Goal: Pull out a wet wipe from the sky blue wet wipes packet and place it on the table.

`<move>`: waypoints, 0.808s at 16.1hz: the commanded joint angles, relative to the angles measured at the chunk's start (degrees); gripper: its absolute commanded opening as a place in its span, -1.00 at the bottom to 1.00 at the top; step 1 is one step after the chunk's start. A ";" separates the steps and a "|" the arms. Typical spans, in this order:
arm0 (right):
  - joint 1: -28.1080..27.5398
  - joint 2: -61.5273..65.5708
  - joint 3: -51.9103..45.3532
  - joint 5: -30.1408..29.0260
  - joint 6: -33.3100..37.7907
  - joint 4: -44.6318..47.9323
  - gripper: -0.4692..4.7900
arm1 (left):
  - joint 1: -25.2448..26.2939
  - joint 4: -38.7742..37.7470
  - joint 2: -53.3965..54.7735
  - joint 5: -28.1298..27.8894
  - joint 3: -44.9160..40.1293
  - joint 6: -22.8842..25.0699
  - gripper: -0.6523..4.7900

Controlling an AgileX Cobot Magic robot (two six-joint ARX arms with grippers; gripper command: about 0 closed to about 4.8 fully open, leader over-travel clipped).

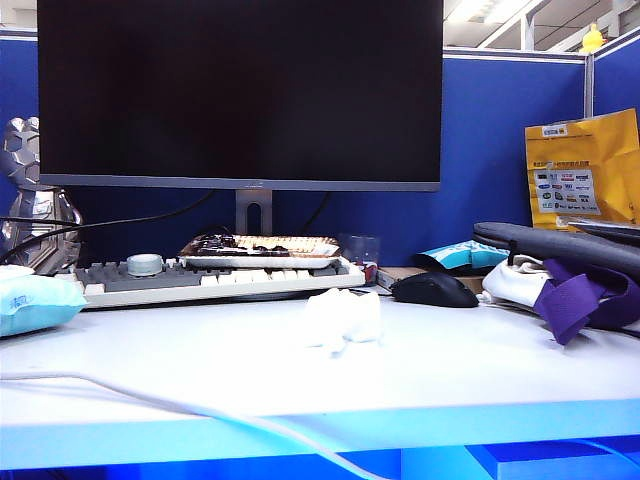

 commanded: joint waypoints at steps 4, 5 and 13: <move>0.02 0.02 -0.04 0.04 0.15 0.42 -0.82 | 0.09 30.99 0.24 1.79 -30.25 2.75 -0.70; 0.02 0.02 -0.04 0.04 0.15 0.42 -0.82 | 0.09 33.64 0.20 1.81 -33.90 2.67 -0.70; 0.02 0.02 -0.04 0.04 0.15 0.42 -0.82 | 0.13 47.28 0.13 16.00 -62.29 -3.96 -0.70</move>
